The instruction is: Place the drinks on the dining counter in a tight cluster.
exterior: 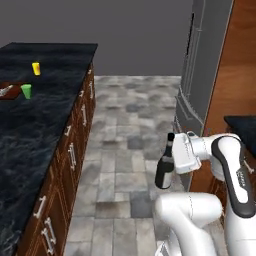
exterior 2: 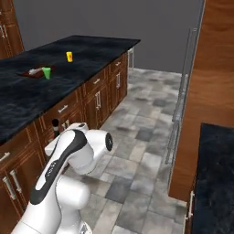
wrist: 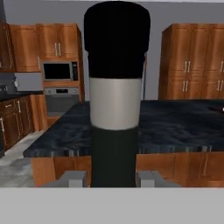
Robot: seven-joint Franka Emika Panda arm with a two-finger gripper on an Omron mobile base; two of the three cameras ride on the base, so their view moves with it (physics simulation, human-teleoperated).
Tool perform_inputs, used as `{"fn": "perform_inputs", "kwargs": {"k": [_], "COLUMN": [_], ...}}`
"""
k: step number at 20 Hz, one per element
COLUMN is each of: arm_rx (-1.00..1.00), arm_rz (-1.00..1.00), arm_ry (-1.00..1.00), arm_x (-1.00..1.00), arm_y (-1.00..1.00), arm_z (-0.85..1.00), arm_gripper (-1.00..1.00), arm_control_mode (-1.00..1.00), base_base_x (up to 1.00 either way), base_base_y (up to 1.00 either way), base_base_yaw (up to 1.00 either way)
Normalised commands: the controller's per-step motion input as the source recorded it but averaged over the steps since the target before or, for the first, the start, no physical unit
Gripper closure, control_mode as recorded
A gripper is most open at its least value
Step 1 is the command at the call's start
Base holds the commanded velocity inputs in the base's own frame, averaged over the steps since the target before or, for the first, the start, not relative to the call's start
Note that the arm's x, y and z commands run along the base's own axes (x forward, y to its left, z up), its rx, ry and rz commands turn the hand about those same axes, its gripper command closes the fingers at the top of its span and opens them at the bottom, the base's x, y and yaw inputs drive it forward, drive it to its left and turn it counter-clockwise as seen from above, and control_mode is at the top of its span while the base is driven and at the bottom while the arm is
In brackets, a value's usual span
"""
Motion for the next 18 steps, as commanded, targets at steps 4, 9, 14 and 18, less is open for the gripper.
{"fn": "perform_inputs", "kwargs": {"k": [4, 9, 14, 18], "arm_rx": [0.0, 0.0, 0.0, 0.0], "arm_rz": [0.0, 0.0, 0.0, 0.0], "arm_ry": [0.0, 0.0, 0.0, 0.0], "arm_x": [0.0, 0.0, 0.0, 0.0], "arm_y": [0.0, 0.0, 0.0, 0.0], "arm_z": [0.0, 0.0, 0.0, 0.0], "arm_gripper": [1.0, 1.0, 1.0, 1.0], "arm_control_mode": [1.0, 1.0, 1.0, 1.0], "base_base_x": [0.63, 0.59, 0.69, 0.79], "base_base_y": [0.09, 0.05, 0.0, 0.0], "base_base_yaw": [0.54, 0.59, 0.52, 0.43]}}
